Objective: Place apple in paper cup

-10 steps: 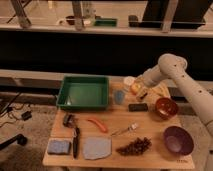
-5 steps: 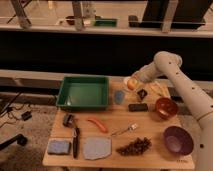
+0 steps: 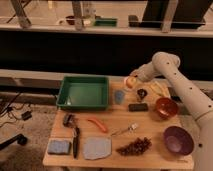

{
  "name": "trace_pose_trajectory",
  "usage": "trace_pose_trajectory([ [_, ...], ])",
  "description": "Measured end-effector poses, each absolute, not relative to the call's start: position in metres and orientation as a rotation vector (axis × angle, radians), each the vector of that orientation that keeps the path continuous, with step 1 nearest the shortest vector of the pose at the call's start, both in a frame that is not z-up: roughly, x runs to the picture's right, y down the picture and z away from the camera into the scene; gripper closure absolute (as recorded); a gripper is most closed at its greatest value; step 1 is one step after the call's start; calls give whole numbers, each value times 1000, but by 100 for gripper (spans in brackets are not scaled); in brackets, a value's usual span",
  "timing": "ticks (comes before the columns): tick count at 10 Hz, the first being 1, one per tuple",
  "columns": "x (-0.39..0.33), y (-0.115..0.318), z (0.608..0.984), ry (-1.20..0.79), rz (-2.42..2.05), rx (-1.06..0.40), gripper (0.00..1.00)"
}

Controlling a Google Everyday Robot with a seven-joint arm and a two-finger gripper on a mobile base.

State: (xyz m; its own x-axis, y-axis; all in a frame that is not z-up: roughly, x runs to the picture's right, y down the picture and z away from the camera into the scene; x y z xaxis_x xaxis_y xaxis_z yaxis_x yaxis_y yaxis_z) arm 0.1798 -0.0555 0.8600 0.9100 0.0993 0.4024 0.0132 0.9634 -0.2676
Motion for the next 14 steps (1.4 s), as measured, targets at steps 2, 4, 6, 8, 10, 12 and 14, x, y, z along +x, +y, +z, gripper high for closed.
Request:
trace_pose_trajectory([
  [2, 178, -58, 866, -423, 37, -251, 94],
  [4, 178, -62, 869, -420, 35, -234, 94],
  [6, 174, -70, 875, -415, 27, -212, 94],
  [8, 174, -82, 882, -406, 19, -183, 94],
  [10, 169, -87, 886, -404, 11, -167, 94],
  [12, 170, -89, 890, -397, 10, -155, 94],
  [14, 171, -90, 894, -389, 8, -146, 94],
])
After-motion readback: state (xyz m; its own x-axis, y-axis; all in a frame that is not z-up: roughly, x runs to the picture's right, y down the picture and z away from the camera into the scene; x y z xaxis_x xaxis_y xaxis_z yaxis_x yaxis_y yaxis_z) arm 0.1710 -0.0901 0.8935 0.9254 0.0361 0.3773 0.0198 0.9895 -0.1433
